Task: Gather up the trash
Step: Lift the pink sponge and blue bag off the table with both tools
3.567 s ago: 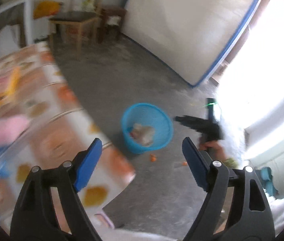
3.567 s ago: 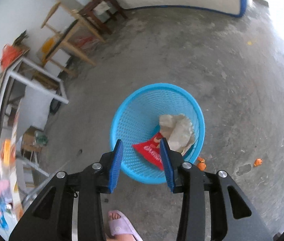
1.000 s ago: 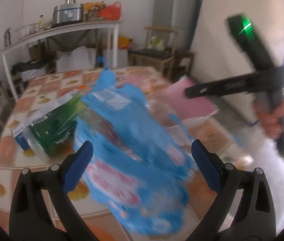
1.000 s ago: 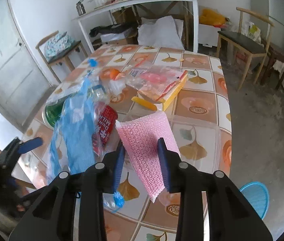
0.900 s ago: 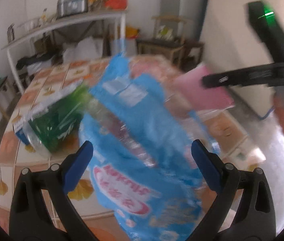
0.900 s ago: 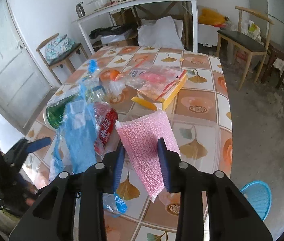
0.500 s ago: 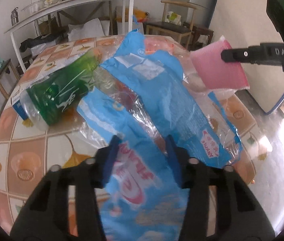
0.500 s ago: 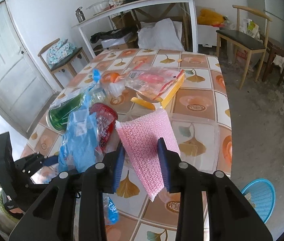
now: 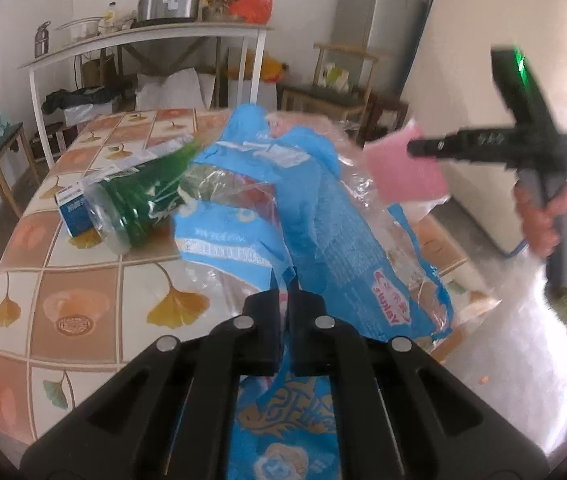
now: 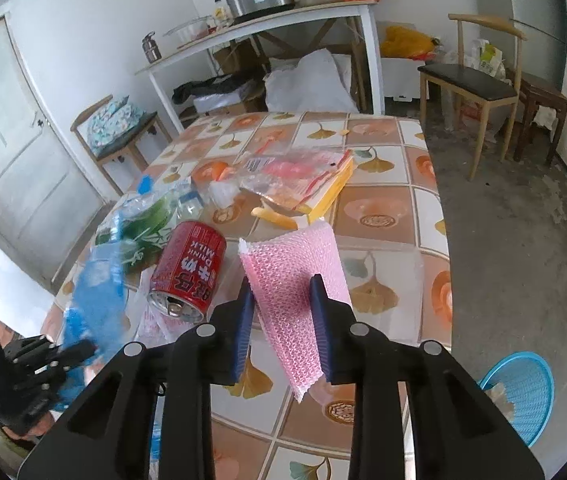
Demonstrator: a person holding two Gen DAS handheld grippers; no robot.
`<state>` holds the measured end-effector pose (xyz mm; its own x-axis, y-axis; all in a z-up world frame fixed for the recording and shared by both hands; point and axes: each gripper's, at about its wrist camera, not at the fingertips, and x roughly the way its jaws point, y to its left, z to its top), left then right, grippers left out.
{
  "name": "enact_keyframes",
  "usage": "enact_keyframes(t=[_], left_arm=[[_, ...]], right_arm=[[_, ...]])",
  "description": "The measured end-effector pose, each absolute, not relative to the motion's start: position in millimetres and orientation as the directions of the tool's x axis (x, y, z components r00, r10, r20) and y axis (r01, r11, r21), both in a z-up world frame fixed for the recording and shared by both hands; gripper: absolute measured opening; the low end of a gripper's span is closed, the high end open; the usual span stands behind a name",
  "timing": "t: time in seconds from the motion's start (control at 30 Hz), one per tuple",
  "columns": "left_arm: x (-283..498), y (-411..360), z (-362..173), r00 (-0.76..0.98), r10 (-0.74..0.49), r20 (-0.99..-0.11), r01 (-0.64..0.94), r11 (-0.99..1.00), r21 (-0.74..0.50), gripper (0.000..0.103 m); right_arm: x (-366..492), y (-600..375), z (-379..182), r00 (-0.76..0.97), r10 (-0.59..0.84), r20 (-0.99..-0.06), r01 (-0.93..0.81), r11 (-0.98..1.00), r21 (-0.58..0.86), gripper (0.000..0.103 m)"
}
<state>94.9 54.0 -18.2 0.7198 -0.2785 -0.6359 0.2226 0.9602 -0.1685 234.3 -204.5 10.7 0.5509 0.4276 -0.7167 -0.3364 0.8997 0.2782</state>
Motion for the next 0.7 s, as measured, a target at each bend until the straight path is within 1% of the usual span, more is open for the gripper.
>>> enact_keyframes(t=[0.07, 0.17, 0.37, 0.7], left_arm=[[90, 60, -13, 0.725, -0.297, -0.621, 0.216, 0.955, -0.204, 0.001], [88, 63, -10, 0.732, -0.294, -0.615, 0.202, 0.955, -0.217, 0.001], [88, 63, -6, 0.737, -0.279, -0.616, 0.18, 0.959, -0.219, 0.001], [86, 39, 16, 0.75, -0.294, -0.593, 0.221, 0.956, -0.194, 0.0]], right_arm=[[233, -207, 13, 0.56, 0.429, -0.708, -0.331, 0.9, 0.283, 0.027], [232, -211, 19, 0.58, 0.438, -0.687, -0.328, 0.897, 0.295, 0.026], [219, -217, 41, 0.62, 0.46, -0.635, -0.339, 0.888, 0.312, 0.026], [185, -251, 79, 0.679, 0.515, -0.523, -0.359, 0.854, 0.376, 0.026]])
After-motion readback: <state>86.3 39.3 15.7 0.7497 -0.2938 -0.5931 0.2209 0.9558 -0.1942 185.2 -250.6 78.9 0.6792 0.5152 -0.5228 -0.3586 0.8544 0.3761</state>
